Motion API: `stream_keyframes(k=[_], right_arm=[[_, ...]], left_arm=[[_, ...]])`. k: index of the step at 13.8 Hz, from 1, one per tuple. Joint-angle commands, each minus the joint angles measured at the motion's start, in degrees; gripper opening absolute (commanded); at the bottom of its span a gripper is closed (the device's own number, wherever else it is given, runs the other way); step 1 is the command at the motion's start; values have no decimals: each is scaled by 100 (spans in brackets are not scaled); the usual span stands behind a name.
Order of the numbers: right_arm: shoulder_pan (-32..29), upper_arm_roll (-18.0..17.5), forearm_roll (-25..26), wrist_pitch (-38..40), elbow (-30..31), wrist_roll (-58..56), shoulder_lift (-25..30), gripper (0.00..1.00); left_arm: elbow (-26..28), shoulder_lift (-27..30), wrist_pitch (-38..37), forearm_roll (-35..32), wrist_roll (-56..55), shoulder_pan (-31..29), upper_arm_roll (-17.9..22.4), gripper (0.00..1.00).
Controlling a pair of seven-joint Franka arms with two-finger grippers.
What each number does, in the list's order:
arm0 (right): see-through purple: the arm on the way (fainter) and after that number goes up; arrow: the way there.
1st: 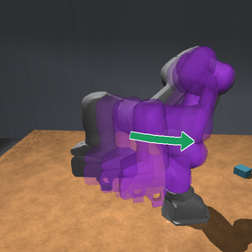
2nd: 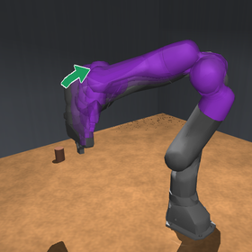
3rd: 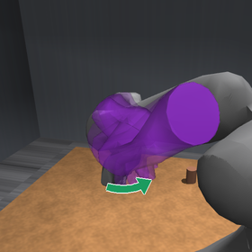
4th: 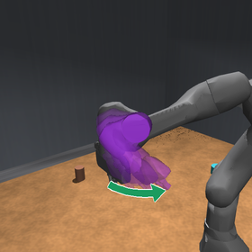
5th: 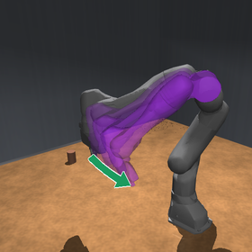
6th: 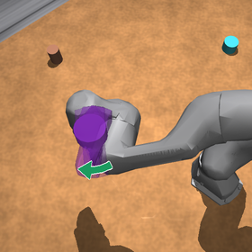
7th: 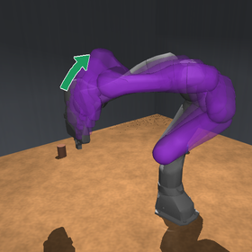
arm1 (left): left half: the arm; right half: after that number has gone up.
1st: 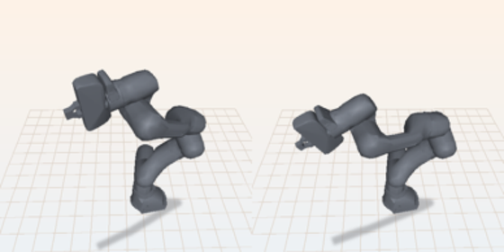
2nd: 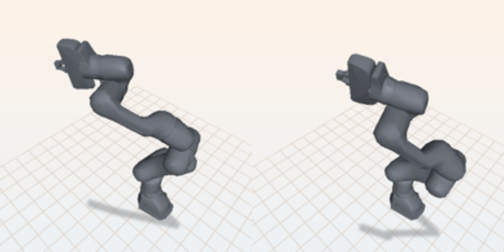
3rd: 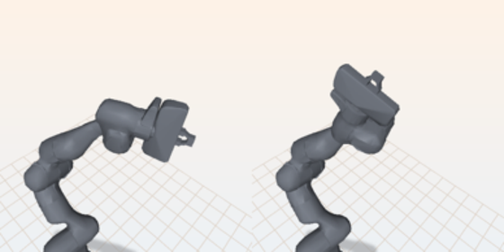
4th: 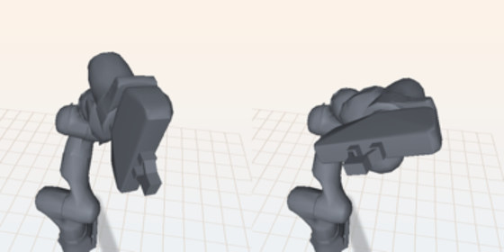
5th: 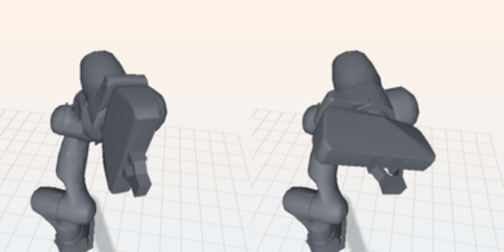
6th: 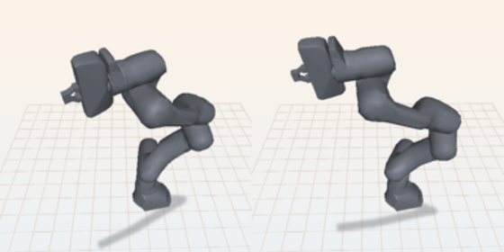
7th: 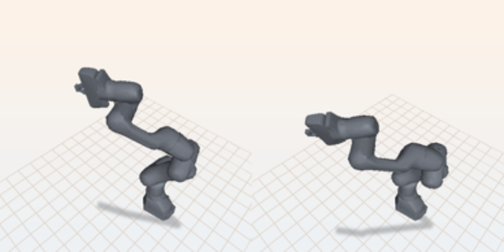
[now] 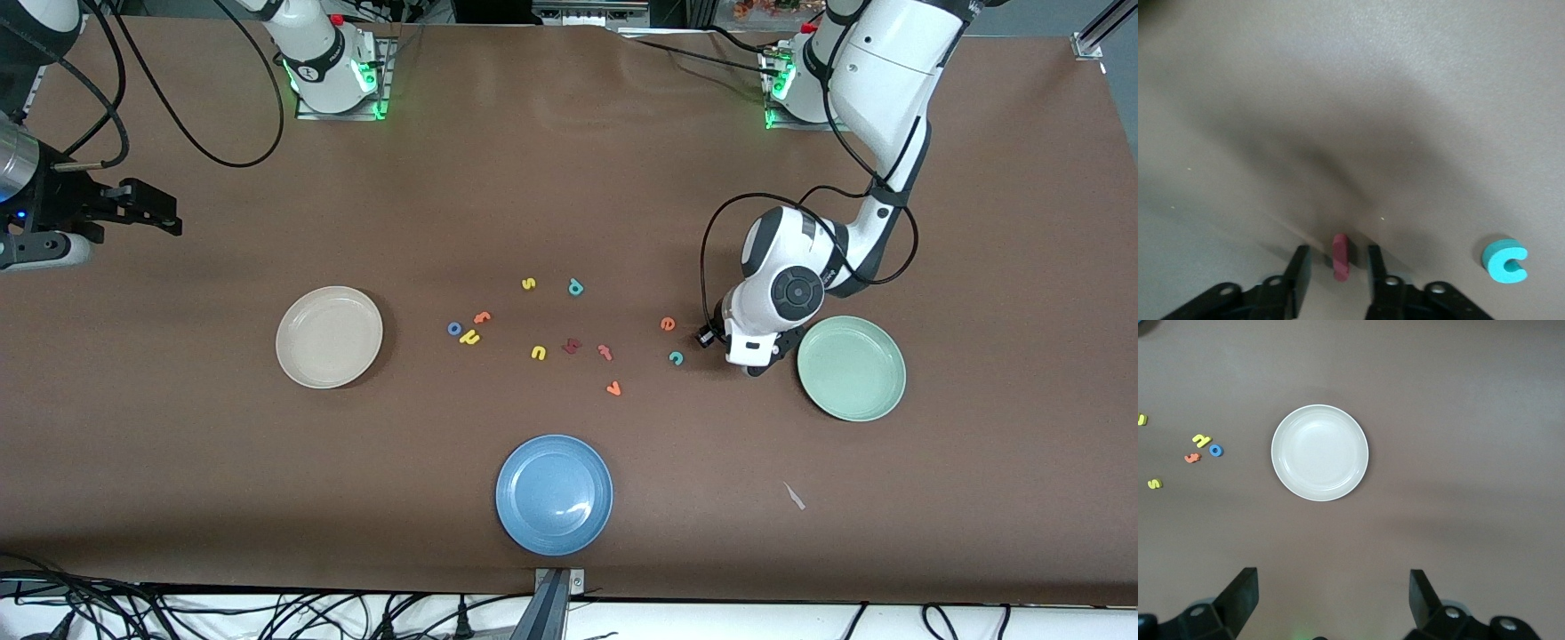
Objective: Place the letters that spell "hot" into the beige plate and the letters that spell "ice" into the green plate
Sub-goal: 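Reach the left gripper to the dark red letter and grasp it, then place the red letter on the green plate while the right gripper reaches out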
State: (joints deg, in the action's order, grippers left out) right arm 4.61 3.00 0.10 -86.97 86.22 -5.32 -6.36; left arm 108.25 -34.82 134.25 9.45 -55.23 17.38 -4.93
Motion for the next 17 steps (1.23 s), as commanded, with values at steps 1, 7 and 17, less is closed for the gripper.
stream_keyframes(k=[1,7,17], right_arm=[[-4,7,-71,127,-131,57,-49,100],[5,-2,-88,539,-123,-13,-5,100],[31,-36,-590,-186,104,-251,-698,100]], left_arm=[[38,-52,31,127,65,73,36,22],[-5,-34,-31,40,423,-58,54,0],[-1060,371,-1745,-864,2524,-1930,89,0]])
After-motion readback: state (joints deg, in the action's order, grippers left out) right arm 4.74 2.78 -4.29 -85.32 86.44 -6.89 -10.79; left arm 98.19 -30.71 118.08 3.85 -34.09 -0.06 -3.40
